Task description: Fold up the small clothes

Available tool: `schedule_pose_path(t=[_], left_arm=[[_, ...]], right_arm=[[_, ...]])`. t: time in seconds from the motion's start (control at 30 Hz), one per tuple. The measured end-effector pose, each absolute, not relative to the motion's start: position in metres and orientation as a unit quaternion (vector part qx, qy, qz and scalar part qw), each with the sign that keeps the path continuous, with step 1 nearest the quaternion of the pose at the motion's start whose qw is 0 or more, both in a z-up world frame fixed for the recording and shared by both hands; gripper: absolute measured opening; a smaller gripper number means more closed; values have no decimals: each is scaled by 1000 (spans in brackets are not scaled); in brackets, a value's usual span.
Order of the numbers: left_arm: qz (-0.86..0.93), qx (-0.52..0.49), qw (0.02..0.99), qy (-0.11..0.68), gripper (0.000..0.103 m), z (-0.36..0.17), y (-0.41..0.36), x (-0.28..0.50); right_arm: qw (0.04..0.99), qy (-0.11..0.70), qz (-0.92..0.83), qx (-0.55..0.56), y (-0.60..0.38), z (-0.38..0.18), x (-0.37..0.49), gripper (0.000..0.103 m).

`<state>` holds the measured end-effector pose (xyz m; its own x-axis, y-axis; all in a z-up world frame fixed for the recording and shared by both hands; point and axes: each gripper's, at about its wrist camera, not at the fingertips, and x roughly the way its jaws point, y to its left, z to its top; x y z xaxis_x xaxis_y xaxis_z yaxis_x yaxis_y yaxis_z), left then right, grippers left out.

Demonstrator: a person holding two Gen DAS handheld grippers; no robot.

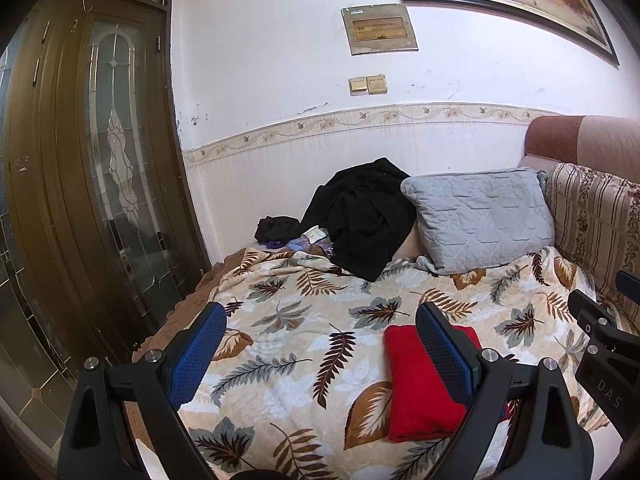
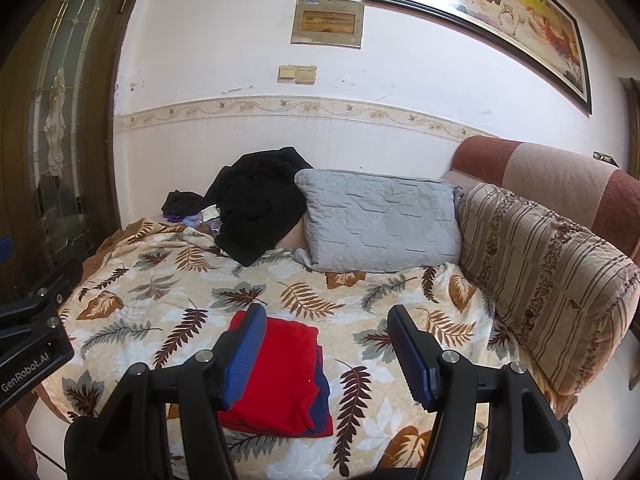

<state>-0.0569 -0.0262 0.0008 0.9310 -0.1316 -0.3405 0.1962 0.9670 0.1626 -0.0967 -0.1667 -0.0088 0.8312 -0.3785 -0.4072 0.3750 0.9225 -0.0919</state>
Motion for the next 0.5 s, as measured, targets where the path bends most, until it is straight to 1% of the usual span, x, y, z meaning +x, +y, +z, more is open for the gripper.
schedule_pose_path(t=[0.33,0.43,0.5], left_arm=[[-84,95,978,168,96,-1,-25,-55],[-86,96,978,162,96,-6,-27,-54],[-88,96,977,171,96,-11,-29,-49]], right_arm=[[956,218,-194,-5,-167,-12,-92,67],[956,221,-193,-5,-167,-14,-89,68],[955,223,-193,-3,-168,-16,-86,68]])
